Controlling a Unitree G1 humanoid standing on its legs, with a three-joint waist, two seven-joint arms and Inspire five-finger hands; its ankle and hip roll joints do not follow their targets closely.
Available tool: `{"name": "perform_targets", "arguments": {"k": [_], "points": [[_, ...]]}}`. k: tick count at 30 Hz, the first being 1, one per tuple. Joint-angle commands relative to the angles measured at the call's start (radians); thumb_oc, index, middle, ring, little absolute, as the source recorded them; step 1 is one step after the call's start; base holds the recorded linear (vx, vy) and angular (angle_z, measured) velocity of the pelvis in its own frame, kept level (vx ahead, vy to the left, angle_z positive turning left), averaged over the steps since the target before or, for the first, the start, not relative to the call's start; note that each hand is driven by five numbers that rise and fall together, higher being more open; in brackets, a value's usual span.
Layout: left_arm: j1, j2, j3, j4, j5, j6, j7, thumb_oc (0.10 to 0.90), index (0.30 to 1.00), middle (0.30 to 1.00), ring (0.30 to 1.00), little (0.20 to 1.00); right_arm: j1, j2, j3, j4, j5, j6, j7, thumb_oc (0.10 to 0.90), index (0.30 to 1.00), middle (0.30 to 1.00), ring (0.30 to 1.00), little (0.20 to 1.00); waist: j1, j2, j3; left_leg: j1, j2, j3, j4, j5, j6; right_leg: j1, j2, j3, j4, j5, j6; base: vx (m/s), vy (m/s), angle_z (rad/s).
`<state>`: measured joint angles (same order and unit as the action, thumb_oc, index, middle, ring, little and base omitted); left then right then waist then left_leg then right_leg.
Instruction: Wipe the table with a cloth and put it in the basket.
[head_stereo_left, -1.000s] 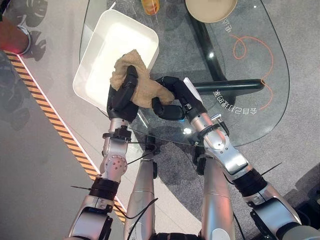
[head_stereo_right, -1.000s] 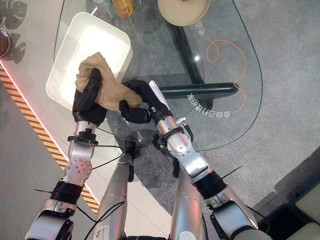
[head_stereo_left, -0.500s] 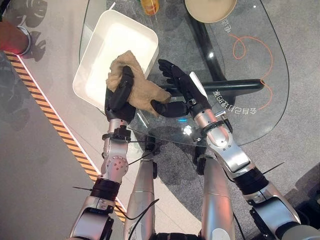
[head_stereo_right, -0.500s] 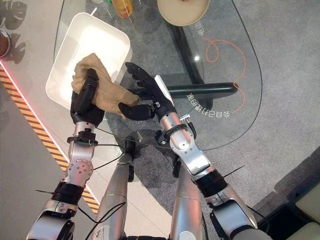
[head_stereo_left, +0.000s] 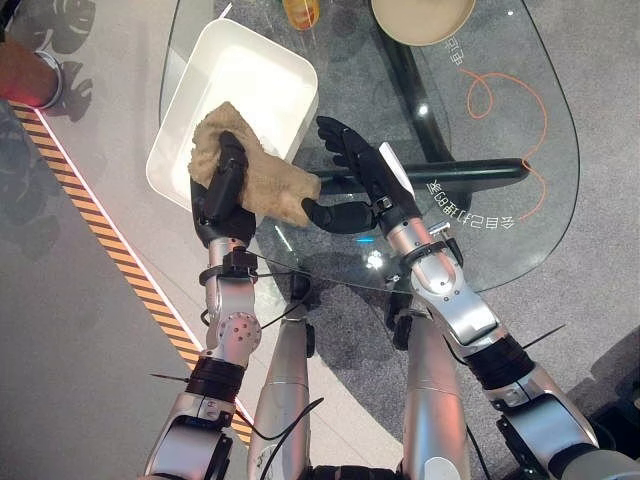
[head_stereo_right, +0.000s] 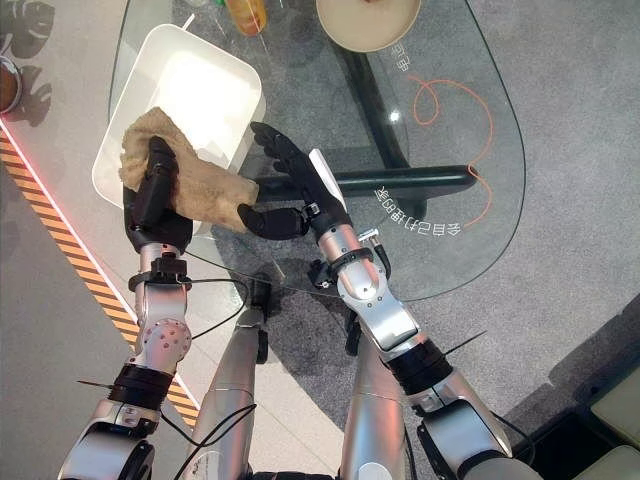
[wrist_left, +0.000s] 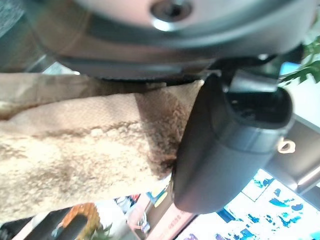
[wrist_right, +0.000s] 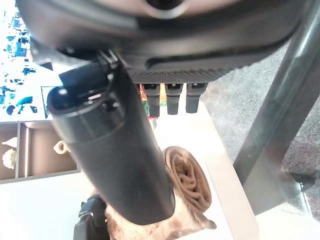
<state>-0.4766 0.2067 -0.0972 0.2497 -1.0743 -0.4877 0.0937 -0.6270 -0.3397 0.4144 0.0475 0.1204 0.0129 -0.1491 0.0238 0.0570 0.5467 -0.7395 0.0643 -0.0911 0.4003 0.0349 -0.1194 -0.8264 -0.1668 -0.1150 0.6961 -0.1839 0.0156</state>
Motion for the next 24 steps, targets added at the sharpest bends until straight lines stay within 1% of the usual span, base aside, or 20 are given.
{"name": "perform_targets", "arguments": {"k": [1,4,6,8,11,14,17,20,21,22,24], "points": [[-0.088,0.056,0.082,-0.177,0.128,-0.169,0.029,0.1,0.3,0.3,0.3,0.2,-0.11,0.045,-0.048,-0.152,0.014,-0.128,-0.038,0.8,0.9,0.9,0.9,0.9,0.01,-0.021,-0.027,0.017,-0.092,0.101,0.075,-0.094,0.115,0.056,0.073,-0.002,-0.129,0.09,-0.001,0.0,0.0,0.0],[-0.089,0.06,0.094,-0.171,0.16,-0.192,0.075,0.1,0.3,0.3,0.3,0.2,-0.104,0.041,-0.068,-0.157,0.008,-0.138,-0.062,0.8,0.9,0.9,0.9,0.9,0.006,-0.022,-0.027,0.015,-0.09,0.101,0.081,-0.097,0.115,0.052,0.074,0.003,-0.123,0.089,0.001,0.0,0.0,0.0],[-0.091,0.06,0.098,-0.173,0.177,-0.194,0.09,0.1,0.3,0.3,0.3,0.2,-0.103,0.039,-0.079,-0.158,0.002,-0.142,-0.076,0.8,0.9,0.9,0.9,0.9,0.005,-0.023,-0.027,0.017,-0.089,0.103,0.081,-0.099,0.115,0.054,0.074,0.003,-0.125,0.089,0.001,0.0,0.0,0.0],[-0.098,0.065,0.104,-0.168,0.204,-0.196,0.111,0.1,0.3,0.3,0.3,0.2,-0.099,0.032,-0.101,-0.138,-0.042,-0.158,-0.132,0.8,0.9,0.9,0.9,0.9,0.001,-0.024,-0.027,0.017,-0.086,0.107,0.083,-0.102,0.114,0.054,0.071,0.004,-0.127,0.09,0.003,0.0,0.0,0.0],[-0.098,0.067,0.107,-0.166,0.211,-0.197,0.115,0.1,0.3,0.3,0.3,0.2,-0.096,0.026,-0.109,-0.134,-0.051,-0.162,-0.152,0.8,0.9,0.9,0.9,0.9,0.0,-0.025,-0.027,0.018,-0.085,0.108,0.084,-0.104,0.114,0.055,0.071,0.005,-0.127,0.09,0.004,0.0,0.0,0.0],[-0.097,0.085,0.118,-0.156,0.227,-0.206,0.115,0.1,0.3,0.3,0.3,0.2,-0.08,-0.007,-0.16,-0.069,-0.13,-0.179,-0.296,0.8,0.9,0.9,0.9,0.9,-0.008,-0.025,-0.027,0.025,-0.081,0.113,0.085,-0.109,0.114,0.061,0.071,0.009,-0.131,0.092,0.007,0.0,0.0,0.0],[-0.093,0.098,0.126,-0.148,0.225,-0.211,0.106,0.1,0.3,0.3,0.3,0.2,-0.066,-0.038,-0.2,-0.005,-0.16,-0.187,-0.377,0.8,0.9,0.9,0.9,0.9,-0.011,-0.024,-0.027,0.028,-0.08,0.114,0.086,-0.114,0.114,0.064,0.07,0.011,-0.131,0.09,0.009,0.0,0.02,-0.06],[-0.093,0.111,0.132,-0.138,0.234,-0.213,0.105,0.1,0.3,0.3,0.3,0.2,-0.048,-0.072,-0.235,0.067,-0.143,-0.193,-0.442,0.8,0.9,0.9,0.9,0.9,-0.014,-0.023,-0.027,0.028,-0.08,0.114,0.087,-0.119,0.115,0.064,0.07,0.014,-0.133,0.09,0.01,0.0,0.008,-0.04],[-0.093,0.112,0.134,-0.137,0.236,-0.213,0.104,0.1,0.3,0.3,0.3,0.2,-0.045,-0.076,-0.242,0.08,-0.127,-0.193,-0.451,0.8,0.9,0.9,0.9,0.9,-0.014,-0.022,-0.027,0.028,-0.08,0.114,0.087,-0.12,0.115,0.063,0.07,0.015,-0.133,0.089,0.01,0.0,0.0,0.0],[-0.09,0.115,0.139,-0.133,0.239,-0.213,0.098,0.1,0.3,0.3,0.3,0.2,-0.037,-0.088,-0.26,0.117,-0.079,-0.2,-0.47,0.8,0.9,0.9,0.9,0.9,-0.014,-0.021,-0.027,0.03,-0.079,0.114,0.083,-0.121,0.116,0.064,0.07,0.015,-0.135,0.09,0.011,0.0,0.0,0.0],[-0.086,0.124,0.144,-0.131,0.237,-0.212,0.086,0.1,0.3,0.3,0.3,0.2,-0.022,-0.097,-0.283,0.157,-0.065,-0.215,-0.502,0.8,0.9,0.9,0.9,0.9,-0.014,-0.021,-0.027,0.03,-0.079,0.114,0.082,-0.123,0.116,0.064,0.071,0.015,-0.137,0.089,0.012,0.0,0.0,0.0]]}}
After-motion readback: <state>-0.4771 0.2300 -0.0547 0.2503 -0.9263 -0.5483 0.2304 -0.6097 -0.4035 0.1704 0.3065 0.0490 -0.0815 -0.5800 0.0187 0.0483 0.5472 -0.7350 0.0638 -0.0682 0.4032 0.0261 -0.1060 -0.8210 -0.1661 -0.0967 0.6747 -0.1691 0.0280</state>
